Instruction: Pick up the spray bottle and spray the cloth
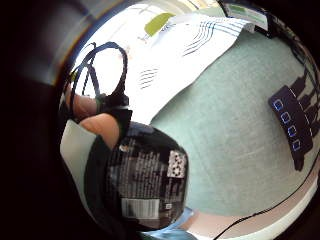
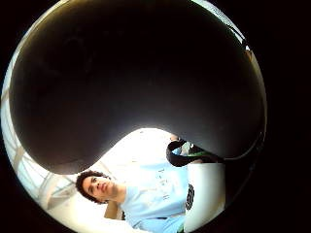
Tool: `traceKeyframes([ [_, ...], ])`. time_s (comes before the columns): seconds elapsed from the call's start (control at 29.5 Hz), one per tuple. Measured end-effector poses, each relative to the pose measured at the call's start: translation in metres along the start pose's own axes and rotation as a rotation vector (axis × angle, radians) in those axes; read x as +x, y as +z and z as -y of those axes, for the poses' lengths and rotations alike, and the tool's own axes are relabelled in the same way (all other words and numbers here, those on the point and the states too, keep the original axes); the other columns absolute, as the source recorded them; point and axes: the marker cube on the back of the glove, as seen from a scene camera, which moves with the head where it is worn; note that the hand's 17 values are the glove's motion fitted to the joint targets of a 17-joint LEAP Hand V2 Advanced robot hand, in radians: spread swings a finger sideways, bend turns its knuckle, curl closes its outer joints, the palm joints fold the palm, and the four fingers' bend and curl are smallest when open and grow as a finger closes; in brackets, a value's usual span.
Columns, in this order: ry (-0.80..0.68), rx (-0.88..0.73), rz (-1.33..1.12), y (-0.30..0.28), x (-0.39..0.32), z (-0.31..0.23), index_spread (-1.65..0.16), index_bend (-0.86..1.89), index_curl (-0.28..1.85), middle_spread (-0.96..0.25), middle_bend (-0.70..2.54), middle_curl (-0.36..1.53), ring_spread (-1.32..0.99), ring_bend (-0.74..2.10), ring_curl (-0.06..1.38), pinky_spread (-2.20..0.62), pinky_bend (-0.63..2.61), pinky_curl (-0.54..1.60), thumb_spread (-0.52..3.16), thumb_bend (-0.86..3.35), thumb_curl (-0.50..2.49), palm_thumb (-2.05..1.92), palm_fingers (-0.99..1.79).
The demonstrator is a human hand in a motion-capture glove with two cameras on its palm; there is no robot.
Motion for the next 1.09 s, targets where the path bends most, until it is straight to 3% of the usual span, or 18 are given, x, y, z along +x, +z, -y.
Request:
traceKeyframes([
  [0.37, 0.102, -0.072, -0.072, 0.006, -0.004, 0.026, -0.2, 0.18, 0.49, -0.07, 0.43, 0.49, -0.07, 0.51, 0.4, 0.13, 0.17, 0.26, 0.92, -0.03, 0.52, 0.86, 1.19],
  [1.09, 0.14, -0.127, -0.12, 0.013, -0.006, 0.036, -0.19, 0.18, 0.5, -0.08, 0.44, 0.49, -0.06, 0.52, 0.4, 0.12, 0.17, 0.28, 0.94, -0.03, 0.53, 0.84, 1.19],
])
